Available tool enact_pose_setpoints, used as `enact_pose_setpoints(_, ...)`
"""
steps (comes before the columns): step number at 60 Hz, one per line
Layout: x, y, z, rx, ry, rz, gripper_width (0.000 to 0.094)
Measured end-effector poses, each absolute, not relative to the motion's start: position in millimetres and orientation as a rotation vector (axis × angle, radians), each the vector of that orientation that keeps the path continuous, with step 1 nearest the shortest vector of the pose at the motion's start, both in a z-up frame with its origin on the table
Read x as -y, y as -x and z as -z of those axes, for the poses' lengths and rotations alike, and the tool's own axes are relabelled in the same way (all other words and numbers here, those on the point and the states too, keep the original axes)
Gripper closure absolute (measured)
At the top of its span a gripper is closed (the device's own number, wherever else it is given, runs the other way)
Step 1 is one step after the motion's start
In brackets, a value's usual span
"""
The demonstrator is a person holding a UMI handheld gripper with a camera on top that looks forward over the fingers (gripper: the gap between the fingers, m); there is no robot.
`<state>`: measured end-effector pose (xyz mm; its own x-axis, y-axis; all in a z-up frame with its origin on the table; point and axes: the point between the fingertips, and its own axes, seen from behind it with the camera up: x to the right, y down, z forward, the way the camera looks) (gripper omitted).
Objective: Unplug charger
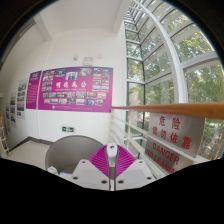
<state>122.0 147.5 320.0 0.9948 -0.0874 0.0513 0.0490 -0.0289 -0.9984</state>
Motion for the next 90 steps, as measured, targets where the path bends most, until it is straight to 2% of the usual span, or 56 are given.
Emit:
enact_pose_setpoints(3, -148.2, -155.9, -271.6, -0.028, 1.714, 0.163, 0.0890)
enact_pose_setpoints(5, -146.1, -188.5, -215.0, -0.022, 1.784, 0.183, 0.0889)
enact_pose_setpoints(6, -134.5, -180.8, -213.1, -0.026, 1.823, 0.202, 0.0888)
enact_pose_setpoints(10, -124.7, -221.0, -119.2, 0.001, 1.992, 0.259, 0.0883)
enact_pose_setpoints(11, -117.1, -216.5, -114.9, 0.009, 2.023, 0.278, 0.0880)
enact_pose_setpoints(14, -113.1, -236.4, -67.4, 0.044, 2.095, 0.309, 0.0875)
enact_pose_setpoints(19, -98.6, -238.4, -23.4, 0.088, 2.179, 0.330, 0.0857)
enact_pose_setpoints(25, -96.7, -233.1, 2.3, 0.140, 2.215, 0.303, 0.0795)
enact_pose_setpoints(28, -98.0, -228.6, 2.7, 0.165, 2.199, 0.291, 0.0747)
enact_pose_setpoints(30, -97.4, -223.8, 3.7, 0.181, 2.204, 0.275, 0.0673)
enact_pose_setpoints(33, -94.6, -211.8, 2.8, 0.196, 2.221, 0.217, 0.0510)
enact_pose_setpoints(37, -87.9, -201.5, -4.3, 0.175, 2.234, 0.145, 0.0246)
enact_pose_setpoints(40, -80.5, -195.7, -16.4, 0.154, 2.236, 0.111, 0.0100)
enact_pose_setpoints(41, -77.9, -193.6, -20.8, 0.147, 2.234, 0.100, 0.0076)
enact_pose_setpoints(52, -30.0, -171.6, -83.1, 0.086, 2.221, 0.016, 0.0072)
enact_pose_setpoints(66, 78.4, -141.4, -161.6, 0.052, 2.221, 0.048, 0.0077)
enact_pose_setpoints(78, 187.2, -116.9, -194.3, 0.003, 2.252, 0.108, 0.0079)
enact_pose_setpoints(90, 238.5, -104.2, -214.6, -0.008, 2.230, 0.130, 0.0080)
